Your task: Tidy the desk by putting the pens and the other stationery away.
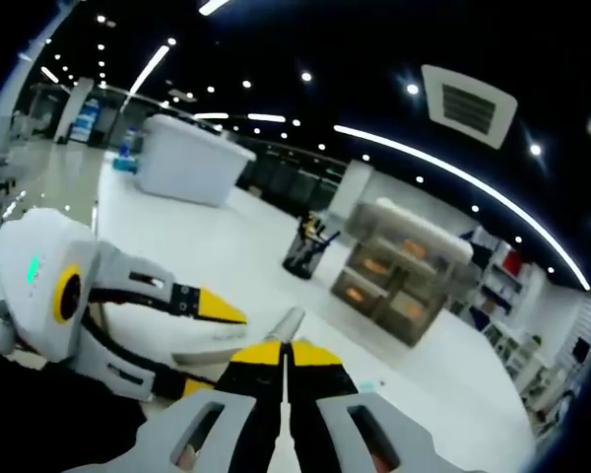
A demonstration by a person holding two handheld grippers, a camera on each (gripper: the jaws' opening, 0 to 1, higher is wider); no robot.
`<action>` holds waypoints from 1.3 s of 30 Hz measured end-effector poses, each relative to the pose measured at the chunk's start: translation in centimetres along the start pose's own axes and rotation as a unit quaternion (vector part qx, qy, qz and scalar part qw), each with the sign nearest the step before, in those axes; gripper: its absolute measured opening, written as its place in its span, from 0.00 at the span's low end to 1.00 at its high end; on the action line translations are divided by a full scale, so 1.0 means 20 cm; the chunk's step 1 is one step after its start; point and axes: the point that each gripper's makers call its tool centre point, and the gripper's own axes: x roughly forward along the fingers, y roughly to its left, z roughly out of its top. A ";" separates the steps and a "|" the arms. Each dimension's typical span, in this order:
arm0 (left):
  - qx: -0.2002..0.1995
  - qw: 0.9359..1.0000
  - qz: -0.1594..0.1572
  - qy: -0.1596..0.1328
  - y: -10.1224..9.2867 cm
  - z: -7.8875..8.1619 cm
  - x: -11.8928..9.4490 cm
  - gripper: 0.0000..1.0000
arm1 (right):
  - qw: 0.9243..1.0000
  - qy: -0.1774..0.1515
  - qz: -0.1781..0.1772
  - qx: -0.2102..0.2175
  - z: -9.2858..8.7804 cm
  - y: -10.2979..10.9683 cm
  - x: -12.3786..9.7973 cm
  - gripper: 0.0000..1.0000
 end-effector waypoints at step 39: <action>0.247 0.969 0.031 0.001 -0.03 0.07 -0.03 0.08 | 0.996 -0.018 0.024 0.084 -0.16 -0.05 -0.11 0.13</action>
